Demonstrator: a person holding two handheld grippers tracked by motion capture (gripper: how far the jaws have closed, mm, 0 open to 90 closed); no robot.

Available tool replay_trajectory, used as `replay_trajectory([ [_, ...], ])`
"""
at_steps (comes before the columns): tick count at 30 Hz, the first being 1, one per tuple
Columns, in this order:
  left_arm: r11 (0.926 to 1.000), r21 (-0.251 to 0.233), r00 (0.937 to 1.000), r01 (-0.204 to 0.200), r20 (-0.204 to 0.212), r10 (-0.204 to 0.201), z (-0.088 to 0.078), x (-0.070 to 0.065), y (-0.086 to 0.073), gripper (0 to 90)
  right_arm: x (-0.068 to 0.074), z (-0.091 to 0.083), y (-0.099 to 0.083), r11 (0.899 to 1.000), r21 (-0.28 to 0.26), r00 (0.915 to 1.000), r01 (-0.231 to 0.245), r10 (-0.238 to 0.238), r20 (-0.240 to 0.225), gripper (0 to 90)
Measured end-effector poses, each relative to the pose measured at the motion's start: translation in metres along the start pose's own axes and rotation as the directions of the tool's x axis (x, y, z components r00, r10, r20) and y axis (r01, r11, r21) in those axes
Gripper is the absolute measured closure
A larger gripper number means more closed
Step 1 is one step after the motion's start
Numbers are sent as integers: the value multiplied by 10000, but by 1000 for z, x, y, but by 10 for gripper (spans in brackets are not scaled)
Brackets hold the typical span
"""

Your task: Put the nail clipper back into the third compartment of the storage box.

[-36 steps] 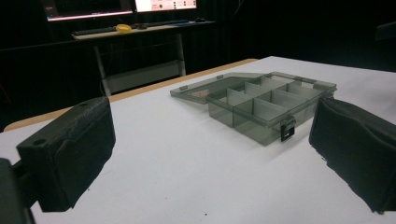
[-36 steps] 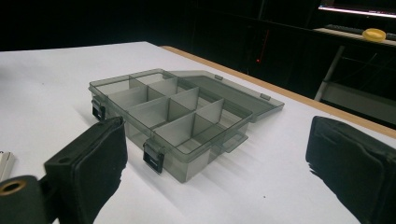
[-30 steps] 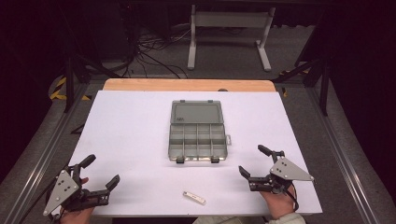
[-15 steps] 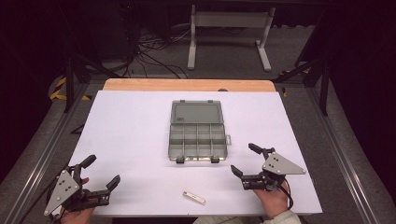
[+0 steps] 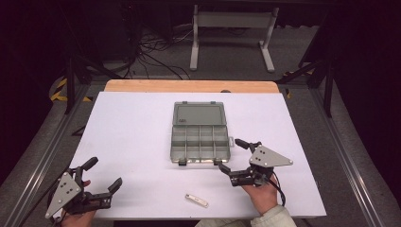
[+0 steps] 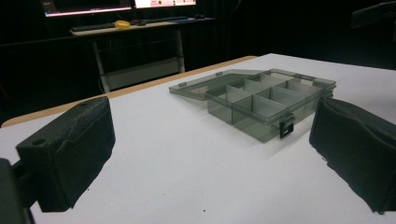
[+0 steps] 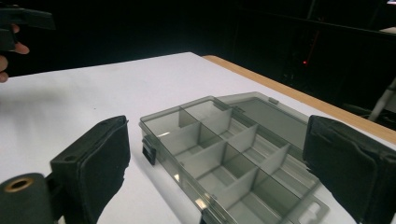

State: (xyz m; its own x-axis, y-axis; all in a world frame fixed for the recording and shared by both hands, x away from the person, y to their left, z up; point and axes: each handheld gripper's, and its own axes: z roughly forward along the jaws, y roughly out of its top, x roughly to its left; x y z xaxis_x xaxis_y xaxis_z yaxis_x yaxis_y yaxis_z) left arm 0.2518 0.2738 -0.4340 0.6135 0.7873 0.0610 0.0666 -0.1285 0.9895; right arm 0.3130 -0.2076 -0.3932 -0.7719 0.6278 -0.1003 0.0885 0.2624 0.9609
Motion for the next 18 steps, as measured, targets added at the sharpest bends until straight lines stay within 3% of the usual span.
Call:
replay_trajectory([
  [18, 10000, -6, 10000, -11, 91, 11, 2, 0, 0, 13, 26, 39, 18, 9984, 497, 9934, 275, -218, -1122, 88],
])
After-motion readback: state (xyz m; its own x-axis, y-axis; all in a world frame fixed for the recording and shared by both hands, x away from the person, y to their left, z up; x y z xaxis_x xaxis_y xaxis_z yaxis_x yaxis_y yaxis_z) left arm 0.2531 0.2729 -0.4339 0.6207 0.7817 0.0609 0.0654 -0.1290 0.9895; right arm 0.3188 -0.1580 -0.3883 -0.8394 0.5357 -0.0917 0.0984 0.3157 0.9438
